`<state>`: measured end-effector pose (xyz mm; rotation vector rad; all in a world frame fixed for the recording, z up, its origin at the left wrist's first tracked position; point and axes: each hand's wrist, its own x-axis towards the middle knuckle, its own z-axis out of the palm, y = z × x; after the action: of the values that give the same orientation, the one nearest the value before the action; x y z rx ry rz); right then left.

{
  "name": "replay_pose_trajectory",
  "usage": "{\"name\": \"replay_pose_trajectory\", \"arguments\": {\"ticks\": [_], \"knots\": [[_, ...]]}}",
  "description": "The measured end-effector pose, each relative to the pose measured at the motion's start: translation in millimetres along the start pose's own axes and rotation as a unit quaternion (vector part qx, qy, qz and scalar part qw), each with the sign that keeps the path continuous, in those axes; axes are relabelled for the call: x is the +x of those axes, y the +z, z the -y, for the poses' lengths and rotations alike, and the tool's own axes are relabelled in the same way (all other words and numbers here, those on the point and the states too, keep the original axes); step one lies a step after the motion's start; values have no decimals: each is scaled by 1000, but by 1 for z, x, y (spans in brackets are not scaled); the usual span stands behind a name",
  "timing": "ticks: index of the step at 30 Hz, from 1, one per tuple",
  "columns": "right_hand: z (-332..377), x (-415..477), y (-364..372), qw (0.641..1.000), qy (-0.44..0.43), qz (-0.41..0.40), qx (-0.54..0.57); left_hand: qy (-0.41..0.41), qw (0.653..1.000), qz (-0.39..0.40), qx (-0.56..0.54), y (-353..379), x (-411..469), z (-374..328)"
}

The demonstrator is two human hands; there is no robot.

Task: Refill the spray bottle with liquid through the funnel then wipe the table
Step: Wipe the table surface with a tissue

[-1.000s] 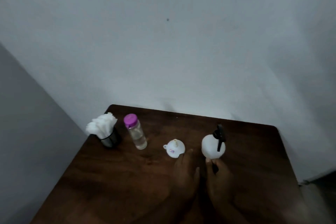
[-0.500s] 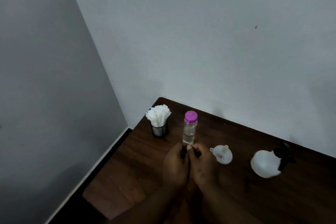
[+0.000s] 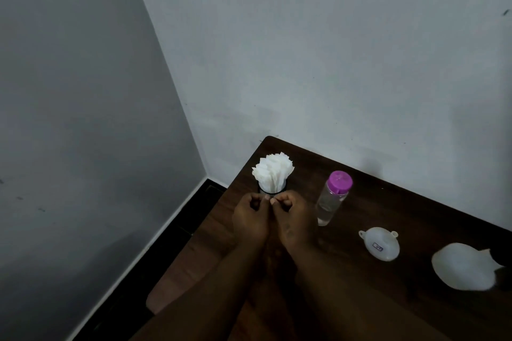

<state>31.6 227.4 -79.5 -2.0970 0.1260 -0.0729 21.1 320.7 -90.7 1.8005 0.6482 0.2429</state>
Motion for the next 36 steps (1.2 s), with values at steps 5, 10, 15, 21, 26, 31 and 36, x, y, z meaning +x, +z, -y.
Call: {"name": "replay_pose_trajectory", "arguments": {"ticks": [5, 10, 15, 21, 26, 31, 36], "knots": [[3, 23, 17, 999, -7, -29, -16, -23, 999, -10, -32, 10, 24, -4], [4, 33, 19, 999, -22, -43, -18, -40, 999, -7, -33, 15, 34, -9], [7, 34, 21, 998, -34, -45, -28, -35, 999, -8, -9, 15, 38, -8], [6, 31, 22, 998, -33, -39, -37, -34, 999, -20, -13, 11, 36, 10], [2, 29, 26, 998, -31, -23, -45, -49, 997, -5, -66, 6, 34, 21], [-4, 26, 30, 993, -74, 17, -85, -33, 990, 4, -136, 1, 28, 18], [5, 29, 30, 979, -107, 37, -170, 3, 993, 18, -112, -1, 26, 16]]}}
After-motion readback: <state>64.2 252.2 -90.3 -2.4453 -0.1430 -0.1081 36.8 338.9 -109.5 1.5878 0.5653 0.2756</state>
